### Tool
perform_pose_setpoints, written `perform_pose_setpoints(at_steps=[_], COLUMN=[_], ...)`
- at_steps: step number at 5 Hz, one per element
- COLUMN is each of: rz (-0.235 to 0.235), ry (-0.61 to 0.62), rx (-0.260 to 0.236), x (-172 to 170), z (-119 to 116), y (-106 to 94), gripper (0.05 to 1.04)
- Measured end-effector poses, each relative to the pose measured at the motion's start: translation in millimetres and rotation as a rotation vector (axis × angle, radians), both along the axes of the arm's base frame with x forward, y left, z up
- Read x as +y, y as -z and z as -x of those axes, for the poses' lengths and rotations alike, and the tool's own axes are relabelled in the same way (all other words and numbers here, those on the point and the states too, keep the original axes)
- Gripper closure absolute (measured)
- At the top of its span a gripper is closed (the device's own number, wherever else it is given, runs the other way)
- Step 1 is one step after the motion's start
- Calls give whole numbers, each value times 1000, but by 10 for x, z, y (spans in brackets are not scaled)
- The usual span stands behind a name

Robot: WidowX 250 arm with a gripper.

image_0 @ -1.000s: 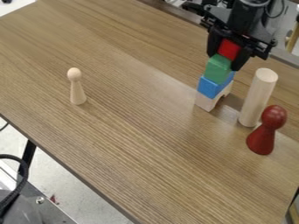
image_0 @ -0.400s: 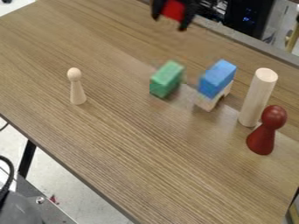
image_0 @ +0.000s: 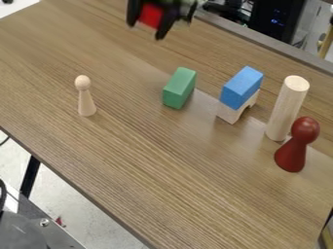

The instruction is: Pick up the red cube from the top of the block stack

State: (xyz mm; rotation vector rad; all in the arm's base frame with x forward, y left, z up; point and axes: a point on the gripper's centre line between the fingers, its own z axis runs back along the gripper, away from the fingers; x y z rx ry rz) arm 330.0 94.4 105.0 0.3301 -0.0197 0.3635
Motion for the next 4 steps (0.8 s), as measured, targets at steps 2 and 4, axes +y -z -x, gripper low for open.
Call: perform_pose_setpoints(at_steps=[2, 4], rz=[84, 239], ry=[42, 43], rx=[161, 120], x=[305, 475], z=[-10, -298], y=[566, 798], gripper=[482, 414])
